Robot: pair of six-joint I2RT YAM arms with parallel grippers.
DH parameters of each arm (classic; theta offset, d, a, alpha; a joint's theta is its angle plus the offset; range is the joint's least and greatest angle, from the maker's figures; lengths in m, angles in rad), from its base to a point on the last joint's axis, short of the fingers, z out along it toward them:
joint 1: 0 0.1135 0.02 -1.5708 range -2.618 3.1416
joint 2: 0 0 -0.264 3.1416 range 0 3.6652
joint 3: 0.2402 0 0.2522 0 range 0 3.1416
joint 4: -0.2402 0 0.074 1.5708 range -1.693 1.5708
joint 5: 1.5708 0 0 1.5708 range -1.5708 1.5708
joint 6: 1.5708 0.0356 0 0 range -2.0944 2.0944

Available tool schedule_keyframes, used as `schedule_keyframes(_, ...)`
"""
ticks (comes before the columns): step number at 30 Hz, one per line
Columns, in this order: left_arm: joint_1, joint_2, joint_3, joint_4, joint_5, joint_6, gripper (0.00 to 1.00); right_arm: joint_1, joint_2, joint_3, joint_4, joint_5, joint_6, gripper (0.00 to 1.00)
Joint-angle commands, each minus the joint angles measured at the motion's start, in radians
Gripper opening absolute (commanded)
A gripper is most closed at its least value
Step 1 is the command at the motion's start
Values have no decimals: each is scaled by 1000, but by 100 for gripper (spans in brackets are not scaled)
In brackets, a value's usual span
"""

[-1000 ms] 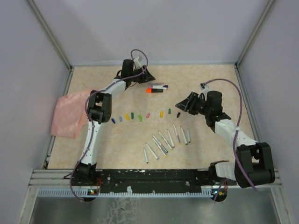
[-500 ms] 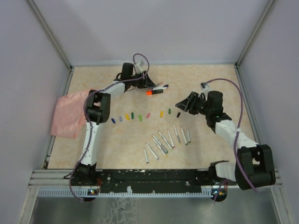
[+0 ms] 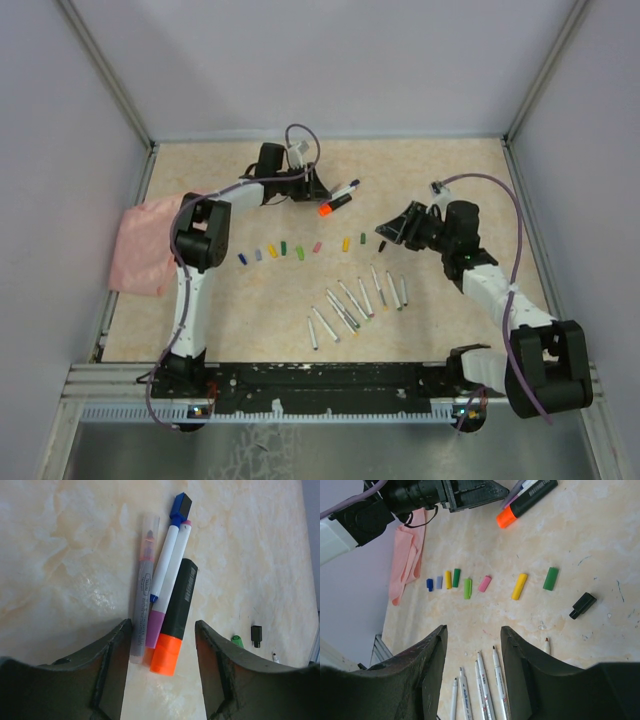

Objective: Open the pen caps
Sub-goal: Pick up the pen from the center of the board.

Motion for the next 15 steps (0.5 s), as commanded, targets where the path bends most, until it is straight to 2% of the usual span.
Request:
schedule_keyframes(1,-12,-67,-52,-63,-69,46,61,-6,-45,-11,44,-13,8,47)
schedule_keyframes(9,-18,-124,-32,-161,-204,110,68,-6,-44,-16,50,-12,10,47)
schedule_keyframes(15,-76,-146,25,-302,-374,264,69,-6,-37,-15,53,-13,9,47)
